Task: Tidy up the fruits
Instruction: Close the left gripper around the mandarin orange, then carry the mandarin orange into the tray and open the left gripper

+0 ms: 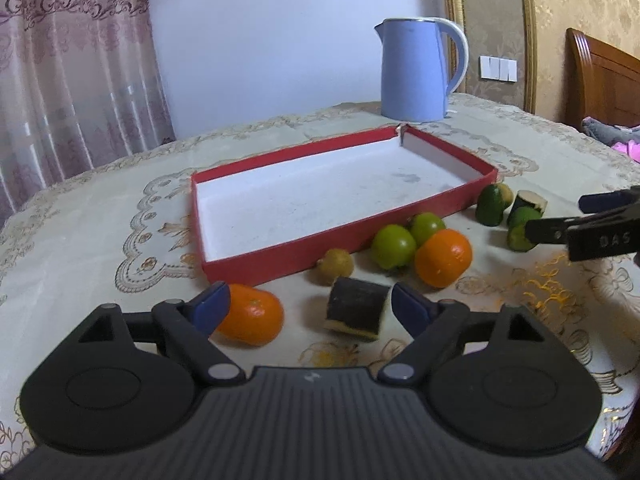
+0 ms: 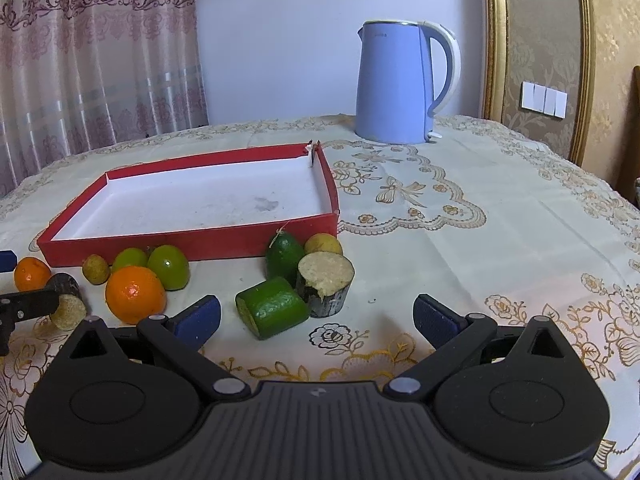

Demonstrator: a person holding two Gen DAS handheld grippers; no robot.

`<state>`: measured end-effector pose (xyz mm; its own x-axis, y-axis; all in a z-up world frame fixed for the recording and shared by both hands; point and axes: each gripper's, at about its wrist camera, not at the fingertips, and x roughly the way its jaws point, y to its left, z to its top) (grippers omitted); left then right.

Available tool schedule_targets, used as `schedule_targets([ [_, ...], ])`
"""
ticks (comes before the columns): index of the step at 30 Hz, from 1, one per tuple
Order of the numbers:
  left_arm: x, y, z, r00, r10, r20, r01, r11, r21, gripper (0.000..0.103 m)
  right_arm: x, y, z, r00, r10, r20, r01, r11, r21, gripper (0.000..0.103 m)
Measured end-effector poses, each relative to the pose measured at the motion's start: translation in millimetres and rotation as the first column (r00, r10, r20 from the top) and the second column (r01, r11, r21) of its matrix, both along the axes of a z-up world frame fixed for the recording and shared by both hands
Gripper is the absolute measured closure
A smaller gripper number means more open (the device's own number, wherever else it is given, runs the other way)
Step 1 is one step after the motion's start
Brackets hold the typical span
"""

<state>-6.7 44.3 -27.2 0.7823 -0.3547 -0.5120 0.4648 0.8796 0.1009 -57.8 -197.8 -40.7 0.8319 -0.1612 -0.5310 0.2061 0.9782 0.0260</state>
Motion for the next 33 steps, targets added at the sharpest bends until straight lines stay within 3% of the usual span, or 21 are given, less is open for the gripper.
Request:
schedule_targets([
  [7,-6,24,1,1.000,-0.022,0.008,0.022,1.000,0.001,0.017,-2,-4,0,1.000,-0.009,-0.004,0.009,1.000,0.001,0.000],
  [14,11,37,-1,0.992,0.115,-0.048,-0.117,0.993,-0.035,0.017,1,-3,0,1.000,-0.008,-0.003,0.008,1.000,0.010,0.000],
  [20,24,34,-10,0.981,0.169,-0.092,-0.174,0.983,-0.049,0.019,0,-1,2,1.000,-0.012,0.000,0.012,1.000,-0.004,0.000],
  [25,26,35,-13,0.977,0.190,-0.098,-0.195,0.979,-0.052,0.031,2,-2,-1,1.000,-0.013,-0.012,0.013,1.000,0.004,0.000],
  [27,26,30,-15,0.976,0.200,-0.090,-0.203,0.979,-0.030,0.045,3,-2,-2,1.000,-0.012,-0.020,0.012,1.000,0.006,0.000],
  [29,27,27,-18,0.974,0.204,-0.099,-0.207,0.978,-0.023,0.053,3,-3,-2,1.000,-0.013,-0.020,0.013,1.000,0.009,0.000],
  [33,24,19,-19,0.971,0.226,-0.074,-0.227,0.974,-0.013,0.061,3,-3,-3,1.000,-0.014,-0.016,0.014,1.000,0.005,0.000],
])
